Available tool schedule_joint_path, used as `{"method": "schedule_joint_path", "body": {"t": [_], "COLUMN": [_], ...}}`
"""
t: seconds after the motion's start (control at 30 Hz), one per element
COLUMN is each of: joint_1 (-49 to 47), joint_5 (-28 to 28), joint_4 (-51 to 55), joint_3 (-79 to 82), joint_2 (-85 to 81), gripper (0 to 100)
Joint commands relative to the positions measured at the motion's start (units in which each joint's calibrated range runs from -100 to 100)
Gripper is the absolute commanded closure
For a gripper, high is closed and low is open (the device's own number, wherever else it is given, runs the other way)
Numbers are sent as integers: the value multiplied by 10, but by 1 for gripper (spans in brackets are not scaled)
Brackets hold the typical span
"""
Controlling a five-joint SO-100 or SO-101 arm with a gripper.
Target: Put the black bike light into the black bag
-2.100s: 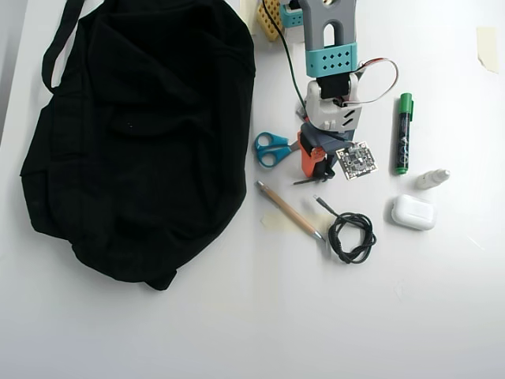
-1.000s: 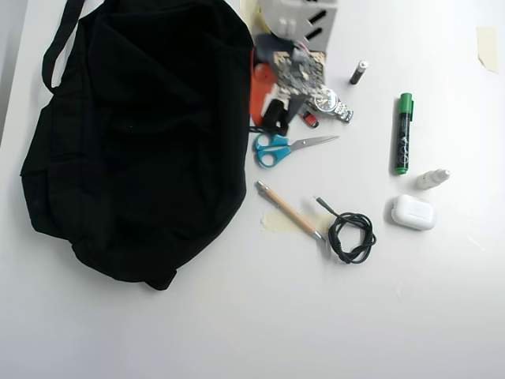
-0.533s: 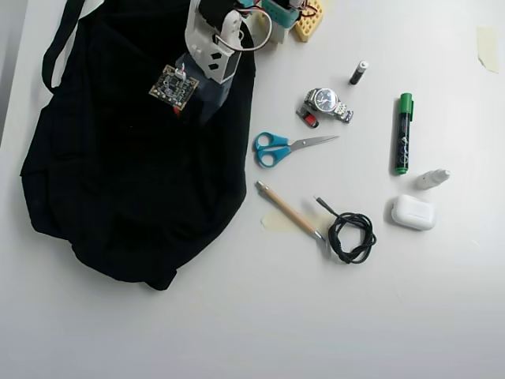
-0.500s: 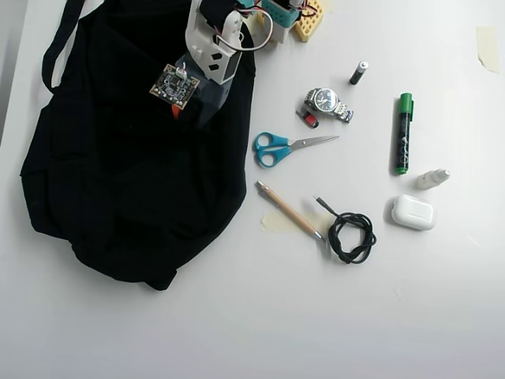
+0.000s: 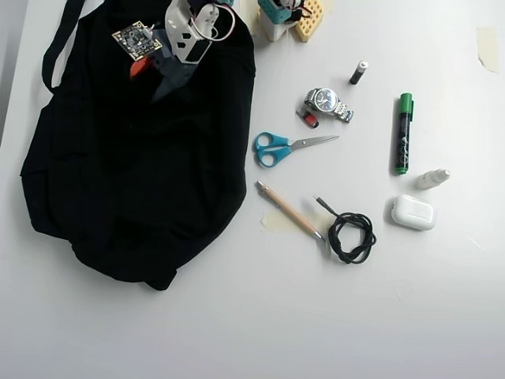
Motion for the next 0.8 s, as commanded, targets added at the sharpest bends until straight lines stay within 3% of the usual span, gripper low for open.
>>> {"method": "schedule_joint_path", "body": {"t": [0.0,0.07,0.13,0.2,0.23,0.37,0.57,0.77], "joint_1": [-14,-40,-89,-193,-256,-420,-439,-519], "joint_5": [3,-4,-9,-68,-98,-146,-146,-154], "joint_4": [-8,40,197,414,463,683,680,606], "joint_3": [-24,-38,-107,-266,-306,-290,-37,87], "joint_2": [-8,-52,-164,-311,-364,-560,-845,-857], "gripper": [64,60,65,88,99,98,98,98]}}
